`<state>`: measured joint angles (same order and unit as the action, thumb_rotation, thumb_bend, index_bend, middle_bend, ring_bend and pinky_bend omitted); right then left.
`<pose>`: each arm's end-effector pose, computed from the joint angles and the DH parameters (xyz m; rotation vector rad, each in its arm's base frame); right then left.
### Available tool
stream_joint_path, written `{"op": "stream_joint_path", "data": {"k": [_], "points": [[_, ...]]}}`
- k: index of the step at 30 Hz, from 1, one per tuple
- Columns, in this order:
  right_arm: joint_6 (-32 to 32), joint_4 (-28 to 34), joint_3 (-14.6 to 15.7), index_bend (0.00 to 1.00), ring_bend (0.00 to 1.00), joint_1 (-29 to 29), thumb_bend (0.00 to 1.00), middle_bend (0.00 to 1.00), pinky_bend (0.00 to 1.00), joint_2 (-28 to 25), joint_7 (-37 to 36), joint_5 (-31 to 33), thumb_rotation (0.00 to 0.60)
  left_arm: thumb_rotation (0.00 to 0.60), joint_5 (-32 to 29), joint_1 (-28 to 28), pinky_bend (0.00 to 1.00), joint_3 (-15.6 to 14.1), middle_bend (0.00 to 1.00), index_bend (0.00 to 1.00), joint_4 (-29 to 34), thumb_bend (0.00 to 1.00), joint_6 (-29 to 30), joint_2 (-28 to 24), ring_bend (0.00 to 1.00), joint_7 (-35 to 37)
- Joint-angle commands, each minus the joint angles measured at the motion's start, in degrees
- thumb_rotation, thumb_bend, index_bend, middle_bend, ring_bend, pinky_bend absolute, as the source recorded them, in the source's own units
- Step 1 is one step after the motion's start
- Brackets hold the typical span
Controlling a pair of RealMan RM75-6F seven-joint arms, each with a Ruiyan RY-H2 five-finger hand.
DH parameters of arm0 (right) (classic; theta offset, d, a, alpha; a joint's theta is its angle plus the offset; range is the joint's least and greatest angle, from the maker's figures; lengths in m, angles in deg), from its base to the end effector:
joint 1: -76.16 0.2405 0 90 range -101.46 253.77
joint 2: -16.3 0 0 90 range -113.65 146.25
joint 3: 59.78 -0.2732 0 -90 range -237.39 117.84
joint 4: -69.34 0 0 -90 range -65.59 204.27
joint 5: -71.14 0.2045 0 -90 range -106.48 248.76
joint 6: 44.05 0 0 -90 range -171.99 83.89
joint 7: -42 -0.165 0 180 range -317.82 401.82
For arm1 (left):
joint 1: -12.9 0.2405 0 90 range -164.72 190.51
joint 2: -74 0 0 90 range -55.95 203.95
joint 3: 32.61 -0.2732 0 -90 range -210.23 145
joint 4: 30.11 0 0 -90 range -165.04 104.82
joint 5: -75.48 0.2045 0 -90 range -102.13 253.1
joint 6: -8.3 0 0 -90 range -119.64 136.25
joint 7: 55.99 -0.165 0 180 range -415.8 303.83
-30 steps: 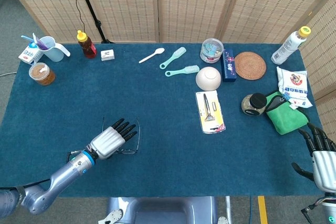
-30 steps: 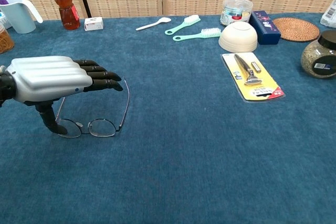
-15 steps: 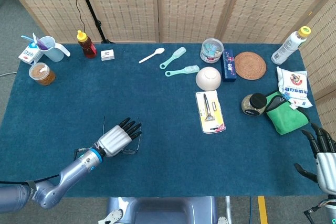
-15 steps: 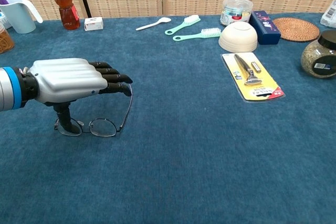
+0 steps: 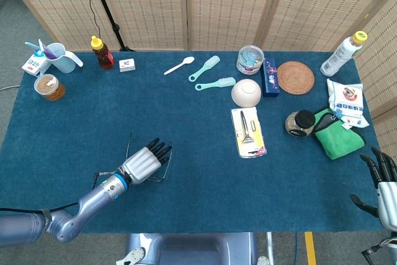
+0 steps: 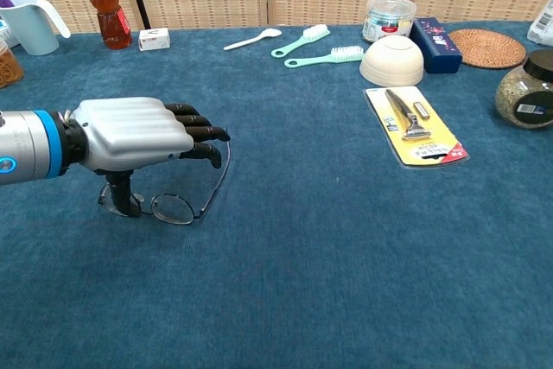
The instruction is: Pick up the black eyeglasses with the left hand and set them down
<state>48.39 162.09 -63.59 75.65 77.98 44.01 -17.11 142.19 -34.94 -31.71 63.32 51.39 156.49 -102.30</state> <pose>-0.3264 -0.1746 0.2042 1.3098 -0.7808 0.8916 -0.1465 0.3236 -0.0431 -2.3759 -0.3700 -0.5070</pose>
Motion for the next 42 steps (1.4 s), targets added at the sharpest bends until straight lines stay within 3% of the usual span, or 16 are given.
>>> {"op": "stream_joint_path", "data": {"k": [1,30,42], "points": [[0.0,-0.1,0.0,0.16,0.1,0.0,0.04,0.06,0.23,-0.1,-0.1,0.1,0.6,0.6,-0.2,-1.2,0.0,-0.2,0.0,0.18,-0.3,0.06,-0.5,0.2,0.0,-1.0],[0.7,-0.5,-0.2,0.16,0.1,-1.0,0.04,0.06,0.23,-0.3,-0.9,0.3,0.6,0.6,-4.0,-7.7,0.0,-4.0,0.0,0.15,-0.3,0.06,-2.0,0.0,0.0,-2.4],[1.0,-0.5,-0.3,0.17,0.1,-1.2,0.04,0.06,0.23,-0.3,-1.0,0.3,0.6,0.6,-5.3,-8.5,0.0,-5.6,0.0,0.24,-0.3,0.06,0.0,0.7,0.0,-3.8]]}}
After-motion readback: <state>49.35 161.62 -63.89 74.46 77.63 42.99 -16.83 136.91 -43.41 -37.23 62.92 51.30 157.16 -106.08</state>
